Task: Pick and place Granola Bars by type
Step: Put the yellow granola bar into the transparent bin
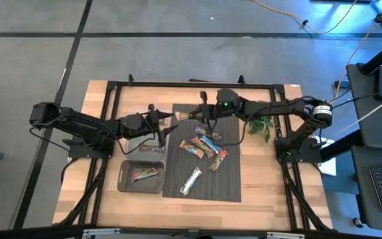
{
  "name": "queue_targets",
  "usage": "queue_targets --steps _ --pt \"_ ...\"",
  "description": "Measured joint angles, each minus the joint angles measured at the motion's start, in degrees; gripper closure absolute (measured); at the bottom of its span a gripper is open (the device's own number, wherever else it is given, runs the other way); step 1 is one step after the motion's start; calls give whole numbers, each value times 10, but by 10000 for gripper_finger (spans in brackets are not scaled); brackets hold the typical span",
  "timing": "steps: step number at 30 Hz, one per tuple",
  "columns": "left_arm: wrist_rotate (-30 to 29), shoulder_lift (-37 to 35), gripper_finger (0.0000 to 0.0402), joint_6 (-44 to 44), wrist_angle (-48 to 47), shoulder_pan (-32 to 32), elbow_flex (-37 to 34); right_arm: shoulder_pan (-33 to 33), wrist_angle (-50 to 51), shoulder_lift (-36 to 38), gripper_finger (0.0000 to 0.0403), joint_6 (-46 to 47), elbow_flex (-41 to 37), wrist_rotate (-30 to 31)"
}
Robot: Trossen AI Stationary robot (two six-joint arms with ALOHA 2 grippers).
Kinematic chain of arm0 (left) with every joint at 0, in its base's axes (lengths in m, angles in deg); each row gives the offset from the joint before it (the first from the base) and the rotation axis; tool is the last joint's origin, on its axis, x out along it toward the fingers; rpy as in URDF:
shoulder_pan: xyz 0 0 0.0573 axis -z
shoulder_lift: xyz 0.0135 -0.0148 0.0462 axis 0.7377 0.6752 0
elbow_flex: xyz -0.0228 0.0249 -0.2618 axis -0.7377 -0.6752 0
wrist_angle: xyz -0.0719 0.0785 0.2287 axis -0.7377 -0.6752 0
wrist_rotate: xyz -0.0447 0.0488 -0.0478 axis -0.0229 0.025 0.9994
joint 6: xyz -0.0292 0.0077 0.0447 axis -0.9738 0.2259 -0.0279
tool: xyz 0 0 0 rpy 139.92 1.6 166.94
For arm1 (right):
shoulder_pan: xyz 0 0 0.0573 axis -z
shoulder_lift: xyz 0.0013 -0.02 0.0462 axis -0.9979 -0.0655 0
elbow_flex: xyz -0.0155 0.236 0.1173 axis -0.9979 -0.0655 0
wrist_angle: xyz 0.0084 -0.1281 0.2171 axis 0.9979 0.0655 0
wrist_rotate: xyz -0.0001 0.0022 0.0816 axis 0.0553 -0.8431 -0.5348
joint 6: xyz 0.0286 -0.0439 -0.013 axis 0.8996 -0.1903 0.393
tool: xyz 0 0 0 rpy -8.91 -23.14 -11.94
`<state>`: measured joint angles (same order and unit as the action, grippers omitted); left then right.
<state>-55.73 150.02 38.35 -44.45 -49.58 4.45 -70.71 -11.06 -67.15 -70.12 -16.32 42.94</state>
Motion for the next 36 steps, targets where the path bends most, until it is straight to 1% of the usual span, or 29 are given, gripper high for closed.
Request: queue_targets --steps 3,8,11,16,27,30,36 --pt "-10 0 136 -18 0 0 0 -9 -4 0 343 -2 0 0" --pt "33 0 138 -15 18 0 0 -12 -13 0 343 -6 0 1" --pt "34 0 138 -24 17 0 0 -12 -18 0 343 -6 0 1" --pt "34 0 137 3 40 0 0 -12 -21 0 343 -4 0 1" --pt "48 2 140 27 97 0 0 -23 -61 -5 343 19 1 1" --pt "62 10 142 41 105 0 8 -27 -73 -12 343 19 1 1" --pt "64 50 146 64 107 0 39 -27 -77 -19 343 24 1 2"
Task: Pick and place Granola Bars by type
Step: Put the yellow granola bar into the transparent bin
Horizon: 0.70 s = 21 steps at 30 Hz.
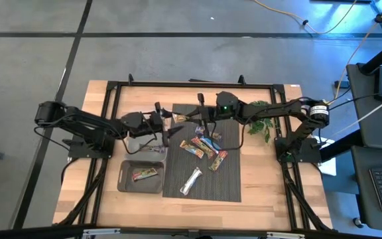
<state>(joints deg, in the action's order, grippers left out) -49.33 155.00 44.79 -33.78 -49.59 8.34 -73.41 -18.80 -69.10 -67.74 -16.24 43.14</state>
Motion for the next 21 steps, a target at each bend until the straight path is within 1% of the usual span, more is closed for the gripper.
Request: queue_targets --steps 7,10,13,21 --pt "-1 28 148 10 1 0 28 0 3 0 343 1 0 0" --pt "-18 25 158 13 -1 1 28 0 10 0 343 1 0 0" --pt "-25 18 179 17 0 4 28 0 13 0 343 1 0 0" --pt "-21 18 257 19 -5 4 28 0 16 0 343 1 0 0"
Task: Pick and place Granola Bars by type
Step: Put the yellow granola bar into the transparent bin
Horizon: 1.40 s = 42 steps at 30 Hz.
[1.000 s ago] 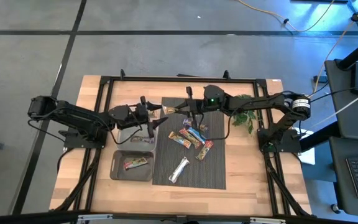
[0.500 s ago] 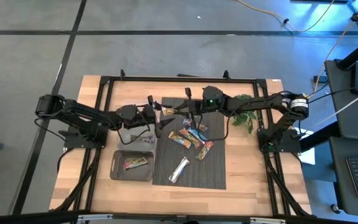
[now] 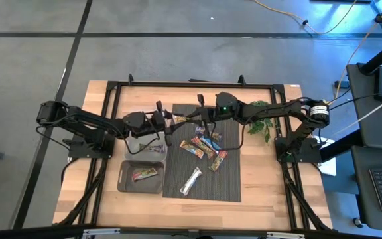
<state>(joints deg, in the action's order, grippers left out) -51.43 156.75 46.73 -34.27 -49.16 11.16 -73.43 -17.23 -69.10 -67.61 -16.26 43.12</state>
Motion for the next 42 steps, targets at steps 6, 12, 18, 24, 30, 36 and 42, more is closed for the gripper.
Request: queue_targets --steps 6,12,18,24,30,36,42 --pt "0 0 303 -1 0 0 0 0 0 0 343 0 0 0" --pt "-1 0 320 -2 0 0 0 0 0 0 343 0 0 0" --pt "-1 0 319 -2 -3 0 0 0 6 0 343 -7 0 0" --pt "-1 0 324 -2 -6 0 0 0 13 0 310 -7 0 0" --pt "-40 0 320 -2 -23 0 0 2 57 1 226 -6 0 4" --pt "-122 -7 323 10 -76 0 0 12 165 13 179 -1 -1 94" --pt "-152 -37 322 -18 -161 -7 -1 32 250 20 174 4 -1 127"
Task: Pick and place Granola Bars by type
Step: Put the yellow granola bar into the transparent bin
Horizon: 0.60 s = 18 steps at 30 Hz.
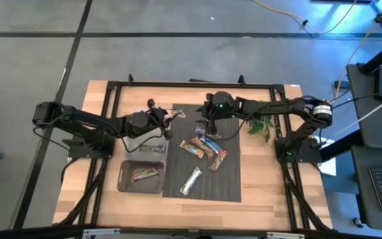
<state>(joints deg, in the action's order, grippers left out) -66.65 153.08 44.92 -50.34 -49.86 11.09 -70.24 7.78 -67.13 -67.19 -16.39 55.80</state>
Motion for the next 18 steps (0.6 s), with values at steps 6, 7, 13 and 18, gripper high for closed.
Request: queue_targets --steps 6,7,13,18 --pt "3 -51 325 -35 -108 -16 0 18 81 0 173 3 0 0" --pt "4 -61 324 -51 -140 -19 0 21 95 0 173 3 0 -1" --pt "36 -117 320 -144 -318 -41 0 32 126 0 173 3 0 0" --pt "36 -131 324 -201 -390 -65 0 32 119 0 173 3 0 -1"
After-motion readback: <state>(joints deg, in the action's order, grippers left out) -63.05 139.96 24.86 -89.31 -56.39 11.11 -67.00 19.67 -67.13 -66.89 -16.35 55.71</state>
